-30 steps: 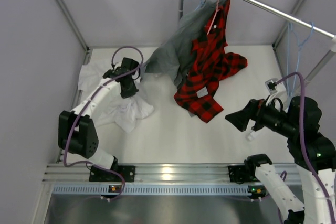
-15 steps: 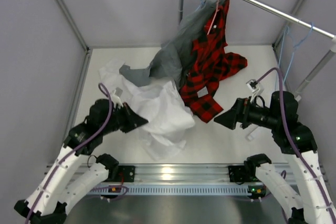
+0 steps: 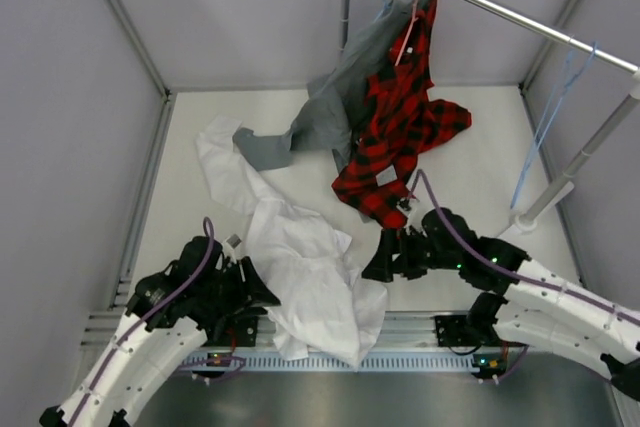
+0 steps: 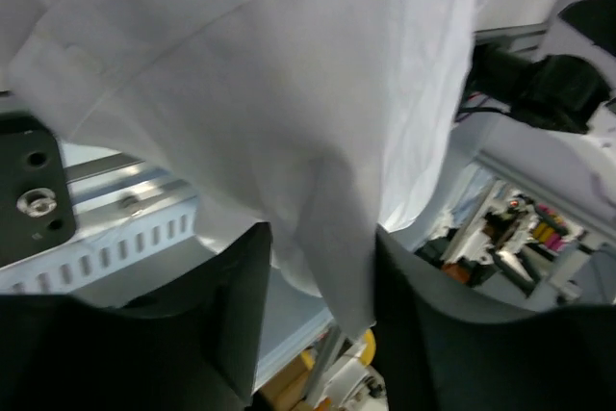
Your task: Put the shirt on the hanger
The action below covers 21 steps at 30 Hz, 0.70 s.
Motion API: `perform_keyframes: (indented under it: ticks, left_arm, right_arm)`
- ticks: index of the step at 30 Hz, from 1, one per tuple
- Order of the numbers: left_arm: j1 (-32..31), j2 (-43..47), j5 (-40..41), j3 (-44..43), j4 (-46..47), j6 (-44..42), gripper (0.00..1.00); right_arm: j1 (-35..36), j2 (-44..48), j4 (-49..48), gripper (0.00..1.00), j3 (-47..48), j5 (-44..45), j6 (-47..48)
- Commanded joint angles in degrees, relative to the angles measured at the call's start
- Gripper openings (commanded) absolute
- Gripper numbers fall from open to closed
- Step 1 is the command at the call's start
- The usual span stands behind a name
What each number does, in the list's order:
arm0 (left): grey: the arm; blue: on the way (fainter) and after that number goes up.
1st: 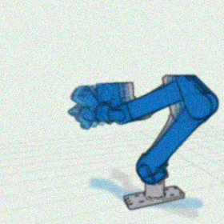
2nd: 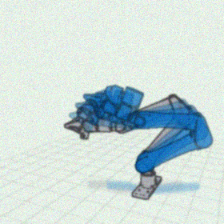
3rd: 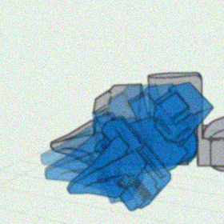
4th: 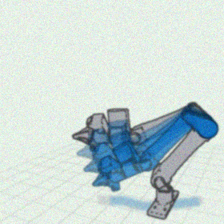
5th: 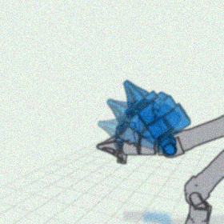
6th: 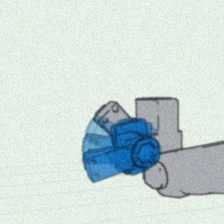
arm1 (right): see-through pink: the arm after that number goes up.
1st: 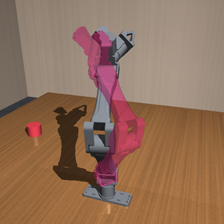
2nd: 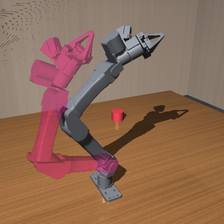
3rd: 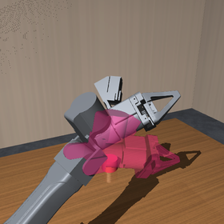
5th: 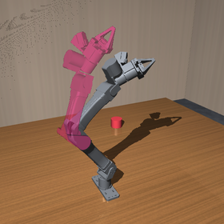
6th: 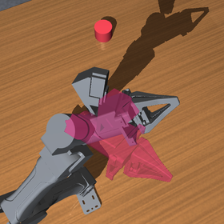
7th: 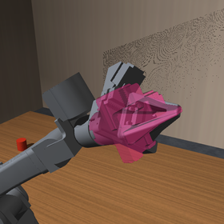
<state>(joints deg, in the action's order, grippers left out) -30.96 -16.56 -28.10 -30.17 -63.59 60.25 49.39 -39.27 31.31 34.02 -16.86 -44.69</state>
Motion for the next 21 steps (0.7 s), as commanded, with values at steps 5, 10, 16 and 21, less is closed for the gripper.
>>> perform_keyframes:
  ticks: [5, 10, 16, 21]
  left_arm:
    - [-0.07, -10.06, 12.25, -12.43, -22.87, -10.58, 0.58]
    - [-0.15, -16.48, 12.01, -22.37, -22.80, -13.92, 0.71]
    - [-0.15, -25.18, 17.27, -34.94, -22.80, -18.76, 0.75]
    - [-0.15, -33.00, 27.28, -44.77, -22.63, -22.53, 0.75]
  right_arm:
    - [7.74, -14.59, -24.96, 0.91, -4.66, 16.43, -9.01]
    - [11.15, -27.67, -33.33, 0.85, -3.00, 15.37, -9.72]
    - [14.94, -34.47, -36.49, 0.59, -1.76, 20.81, -13.05]
    - [16.18, -30.62, -31.60, 0.00, 1.04, 30.82, -9.55]
